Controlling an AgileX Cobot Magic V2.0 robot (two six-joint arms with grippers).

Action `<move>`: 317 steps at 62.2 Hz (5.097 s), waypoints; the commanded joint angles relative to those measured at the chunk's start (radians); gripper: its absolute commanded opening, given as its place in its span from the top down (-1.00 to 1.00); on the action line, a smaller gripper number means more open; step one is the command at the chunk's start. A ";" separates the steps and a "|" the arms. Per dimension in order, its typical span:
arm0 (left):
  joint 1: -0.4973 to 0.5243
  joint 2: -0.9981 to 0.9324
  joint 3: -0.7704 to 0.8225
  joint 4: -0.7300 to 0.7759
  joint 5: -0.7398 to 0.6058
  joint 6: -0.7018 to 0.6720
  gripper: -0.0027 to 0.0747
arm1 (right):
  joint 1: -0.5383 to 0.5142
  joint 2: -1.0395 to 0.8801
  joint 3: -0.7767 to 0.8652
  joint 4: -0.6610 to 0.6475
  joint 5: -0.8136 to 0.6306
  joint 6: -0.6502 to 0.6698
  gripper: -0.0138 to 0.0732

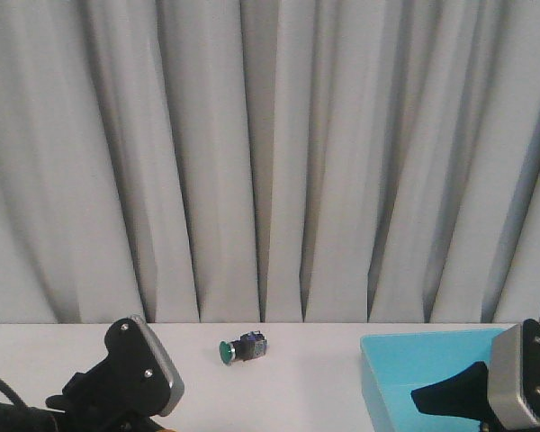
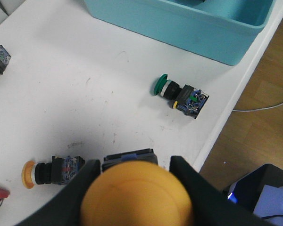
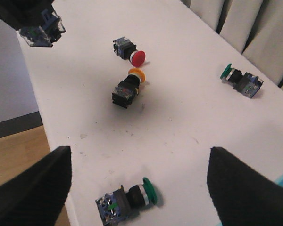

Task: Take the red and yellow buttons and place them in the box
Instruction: 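Move the right gripper to the left gripper and take the yellow button, then lower the yellow button into the blue box and open the right gripper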

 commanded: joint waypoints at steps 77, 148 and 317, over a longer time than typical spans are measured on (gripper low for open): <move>-0.004 0.035 -0.031 -0.653 0.061 0.879 0.34 | 0.461 0.312 -0.270 -0.009 0.006 -0.144 -0.50; -0.004 0.035 -0.031 -0.650 0.069 0.879 0.34 | 0.461 0.312 -0.270 0.091 0.077 -0.233 -0.21; 0.000 -0.068 -0.031 -0.333 -0.146 0.509 -0.59 | 0.155 0.278 -0.270 -1.152 -0.338 1.727 0.23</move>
